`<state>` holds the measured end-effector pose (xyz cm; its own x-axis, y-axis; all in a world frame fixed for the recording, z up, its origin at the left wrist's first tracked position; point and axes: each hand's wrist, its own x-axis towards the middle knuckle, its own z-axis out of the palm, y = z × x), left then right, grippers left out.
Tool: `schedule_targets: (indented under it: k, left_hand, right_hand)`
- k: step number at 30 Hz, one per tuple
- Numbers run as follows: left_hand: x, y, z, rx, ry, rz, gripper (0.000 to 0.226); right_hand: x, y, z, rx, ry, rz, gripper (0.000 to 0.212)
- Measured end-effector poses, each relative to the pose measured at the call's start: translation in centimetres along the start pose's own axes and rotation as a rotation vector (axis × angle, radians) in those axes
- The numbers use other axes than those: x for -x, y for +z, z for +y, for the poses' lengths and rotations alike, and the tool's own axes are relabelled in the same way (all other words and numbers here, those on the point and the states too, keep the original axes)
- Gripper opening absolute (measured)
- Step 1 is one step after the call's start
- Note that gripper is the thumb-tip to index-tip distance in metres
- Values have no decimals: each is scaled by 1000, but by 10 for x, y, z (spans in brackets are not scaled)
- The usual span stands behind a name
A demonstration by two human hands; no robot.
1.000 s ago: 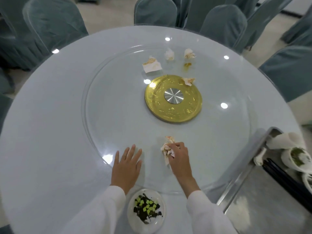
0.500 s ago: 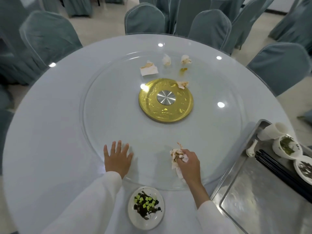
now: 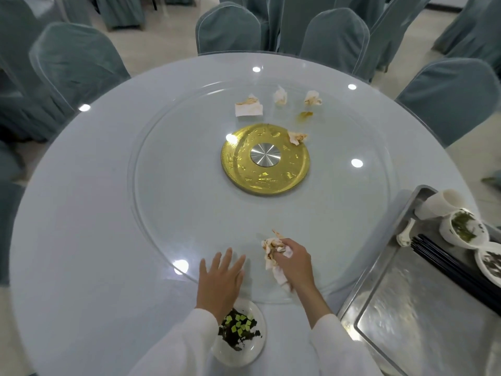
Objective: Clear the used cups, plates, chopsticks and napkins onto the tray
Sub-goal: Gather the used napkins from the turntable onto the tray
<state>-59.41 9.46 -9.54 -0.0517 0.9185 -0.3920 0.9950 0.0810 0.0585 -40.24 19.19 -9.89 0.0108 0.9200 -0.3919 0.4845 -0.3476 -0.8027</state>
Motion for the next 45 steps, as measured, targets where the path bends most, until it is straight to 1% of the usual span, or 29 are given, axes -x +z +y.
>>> schedule_targets:
  k: [2, 4, 7, 9, 11, 13, 15, 18, 20, 21, 22, 24, 26, 28, 32, 34, 36, 38, 40, 42, 44, 45]
  left_hand:
    - [2, 3, -11, -3, -23, 19, 72]
    - [3, 3, -22, 14, -48, 43, 77]
    - [-1, 4, -33, 17, -114, 54, 105]
    - [-2, 0, -35, 19, -169, 47, 114]
    - [0, -8, -31, 17, -176, 65, 108]
    - [5, -11, -22, 30, -134, 79, 94]
    - [9, -10, -10, 25, -74, 76, 86]
    - [14, -7, 8, 33, -15, 44, 82]
    - [18, -1, 12, 47, -33, -5, 82]
    - [20, 2, 11, 55, -50, -11, 81]
    - [20, 4, 7, 65, -67, -5, 81]
    - [19, 6, -5, 62, -97, 21, 82]
    - [17, 4, -18, 53, -120, 42, 85]
    - [15, 0, -26, 53, -145, 46, 88]
    - [10, -5, -28, 64, -195, 105, 99]
    - [9, -9, -22, 67, -172, 105, 91]
    - [10, -10, -11, 69, -100, 100, 81]
    - [9, -10, -1, 83, -40, 87, 74]
    - [10, -7, 5, 99, -25, 74, 71]
    - [12, -1, 1, 87, -43, 80, 79]
    - [13, 5, -12, 76, -65, 112, 89]
    - [13, 6, -20, 72, -80, 130, 90]
  right_hand:
    - [-3, -8, -1, 18, -16, 30, 27]
    - [-6, -18, -1, 33, -36, 97, 28]
    - [-10, -29, 2, 123, -57, 196, 29]
    - [-8, -29, 5, 220, -64, 212, 29]
    - [-1, -22, 9, 276, -77, 205, 29]
    - [7, -10, 9, 264, -94, 184, 28]
    - [10, -2, 7, 228, -91, 169, 30]
    - [8, 1, 2, 137, -66, 84, 29]
    - [5, -4, 1, 84, -64, 6, 27]
    - [2, -8, 1, 96, -79, -14, 28]
    - [0, -12, 1, 122, -94, -9, 31]
    - [-7, -23, 2, 160, -110, 56, 33]
    - [-13, -34, 8, 184, -99, 147, 32]
    - [-15, -42, 15, 224, -70, 196, 32]
    - [-7, -31, 21, 222, -78, 180, 30]
    - [-2, -19, 19, 202, -84, 176, 29]
    - [2, -9, 17, 165, -80, 161, 29]
    - [4, -4, 14, 106, -77, 105, 30]
    - [3, -4, 12, 62, -86, 49, 30]
    - [2, -10, 10, 49, -104, 51, 31]
    - [-2, -21, 9, 53, -114, 105, 28]
    - [-5, -28, 11, 71, -115, 145, 26]
